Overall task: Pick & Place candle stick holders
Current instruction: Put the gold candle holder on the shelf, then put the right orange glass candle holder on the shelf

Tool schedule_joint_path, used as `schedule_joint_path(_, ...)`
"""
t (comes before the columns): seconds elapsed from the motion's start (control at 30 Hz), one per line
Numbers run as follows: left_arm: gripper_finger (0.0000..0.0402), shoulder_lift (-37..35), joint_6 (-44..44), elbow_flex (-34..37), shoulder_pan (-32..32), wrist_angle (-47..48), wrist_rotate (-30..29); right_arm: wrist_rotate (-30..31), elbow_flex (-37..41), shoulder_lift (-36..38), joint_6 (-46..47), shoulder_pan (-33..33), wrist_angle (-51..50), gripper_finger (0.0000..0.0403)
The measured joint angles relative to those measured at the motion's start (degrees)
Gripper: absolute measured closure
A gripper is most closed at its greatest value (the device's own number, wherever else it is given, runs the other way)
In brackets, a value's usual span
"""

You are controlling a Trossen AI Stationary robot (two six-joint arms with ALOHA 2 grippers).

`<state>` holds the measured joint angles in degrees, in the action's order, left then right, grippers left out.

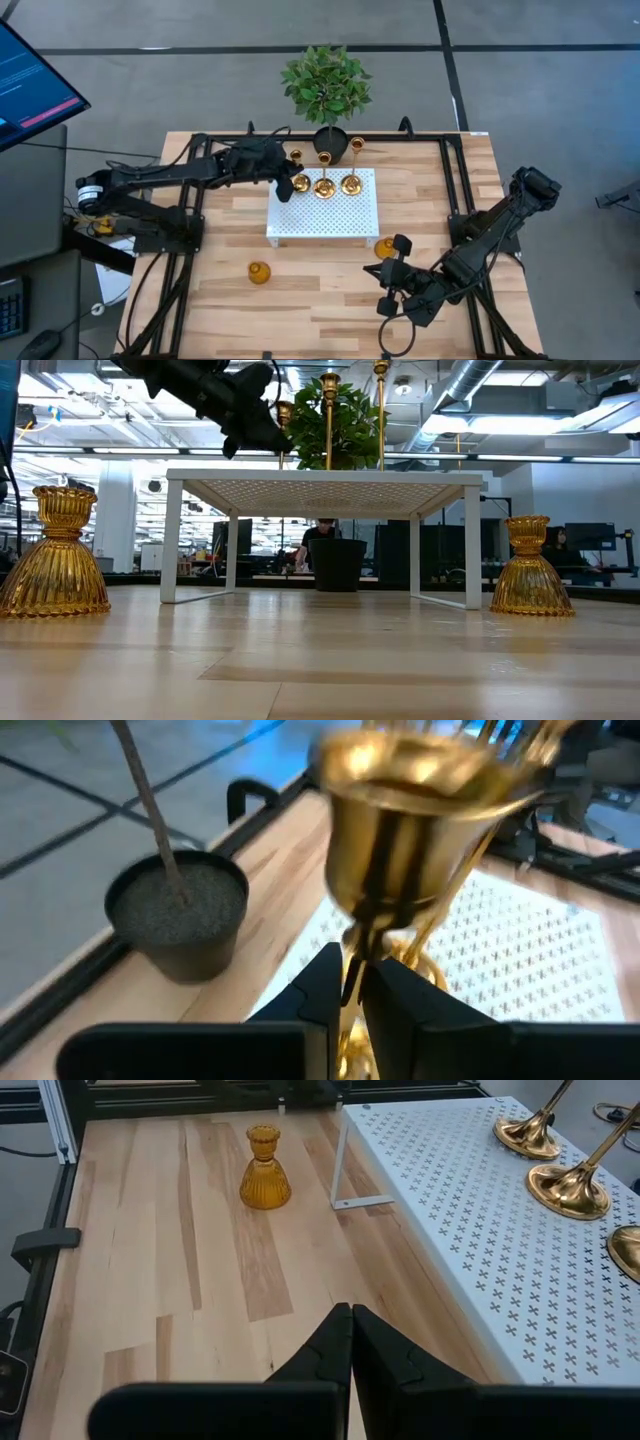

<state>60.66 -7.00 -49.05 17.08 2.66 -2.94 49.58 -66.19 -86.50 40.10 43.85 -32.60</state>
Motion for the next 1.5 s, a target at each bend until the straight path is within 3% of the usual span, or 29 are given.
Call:
schedule_joint_path(0.3,0.0351,0.15,-0.89,0.24,0.0,0.39,-0.15,-0.2,0.0,0.0,0.0,-0.02,-0.15,0.0403)
schedule_joint_path(0.87,0.0253,-0.8,-0.62,0.13,-3.25,-0.34,-0.24,-0.24,-0.02,0.0,0.0,-0.02,-0.42,0.0403)
schedule_joint_path(1.2,0.0248,-6.66,-0.6,0.11,-3.28,0.89,0.15,-1.99,-0.04,0.0,0.31,0.3,0.05,0.0403)
schedule_joint_path(1.5,0.0248,-13.88,-0.81,0.11,-3.28,10.88,0.44,-2.01,-0.04,0.0,0.48,0.83,0.07,0.0403)
